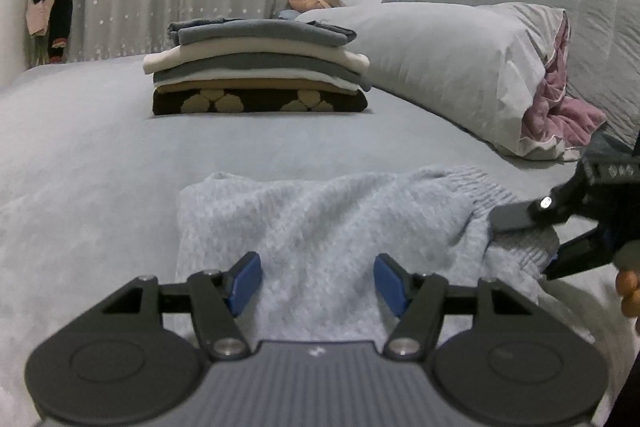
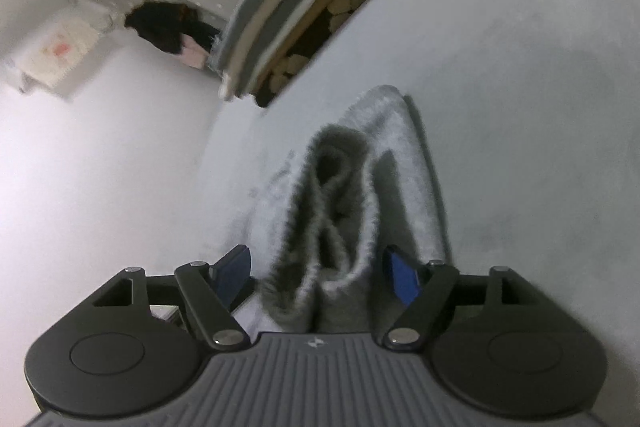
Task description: Fold clothes
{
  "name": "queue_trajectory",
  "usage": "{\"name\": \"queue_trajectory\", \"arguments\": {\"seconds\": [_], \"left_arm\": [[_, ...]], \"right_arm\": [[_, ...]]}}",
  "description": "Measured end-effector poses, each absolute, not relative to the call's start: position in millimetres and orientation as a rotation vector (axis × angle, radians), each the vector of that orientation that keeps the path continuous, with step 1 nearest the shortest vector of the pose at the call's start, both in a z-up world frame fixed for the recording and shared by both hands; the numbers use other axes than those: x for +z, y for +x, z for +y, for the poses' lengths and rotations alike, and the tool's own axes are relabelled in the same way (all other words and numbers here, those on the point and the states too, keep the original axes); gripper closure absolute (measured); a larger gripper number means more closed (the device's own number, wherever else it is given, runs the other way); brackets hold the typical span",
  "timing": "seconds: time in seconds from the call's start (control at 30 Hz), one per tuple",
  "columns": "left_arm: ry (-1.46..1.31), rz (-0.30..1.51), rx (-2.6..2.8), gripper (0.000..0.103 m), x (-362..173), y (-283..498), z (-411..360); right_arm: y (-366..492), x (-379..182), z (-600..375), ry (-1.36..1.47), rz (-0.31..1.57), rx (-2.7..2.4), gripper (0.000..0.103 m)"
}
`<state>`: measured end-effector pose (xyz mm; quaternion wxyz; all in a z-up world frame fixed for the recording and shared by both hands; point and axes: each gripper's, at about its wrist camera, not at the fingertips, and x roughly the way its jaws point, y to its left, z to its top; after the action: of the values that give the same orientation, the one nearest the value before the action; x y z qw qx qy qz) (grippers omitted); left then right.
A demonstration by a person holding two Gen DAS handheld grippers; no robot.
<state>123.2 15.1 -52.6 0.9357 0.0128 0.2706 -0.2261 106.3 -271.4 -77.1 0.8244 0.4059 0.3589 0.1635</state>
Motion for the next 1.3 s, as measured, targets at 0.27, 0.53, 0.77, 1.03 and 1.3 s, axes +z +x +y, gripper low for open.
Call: {"name": "queue_trajectory", "arguments": {"seconds": [0.27, 0.53, 0.77, 1.03, 1.3], "left_arm": [[0.013, 0.562, -0.446, 0.038, -49.8, 121.3, 16.5], [-0.04, 0.543, -0.479, 0.038, -44.4, 118.9, 23.3], [0.026, 0.57, -0.461, 0.038, -52.4, 119.7, 11.4], [0.005, 0.531, -0.473, 0.062, -41.0, 126.1, 20.1], [0.014, 0.537, -0.513, 0.075, -43.2, 139.8, 4.6]], "right_arm": [[94.8, -68.1, -256.6, 0.784, 0.669, 0.327, 0.063], [83.7, -39.9, -268.7, 0.809, 0.561, 0.374, 0.068], [86.0, -61.5, -273.0, 0.666, 0.72, 0.209, 0.049], [65.2, -25.2, -280.5, 0.557, 0.481, 0.113, 0.046], [85.8, -10.8, -215.3, 0.297, 0.354, 0.238, 0.059]]}}
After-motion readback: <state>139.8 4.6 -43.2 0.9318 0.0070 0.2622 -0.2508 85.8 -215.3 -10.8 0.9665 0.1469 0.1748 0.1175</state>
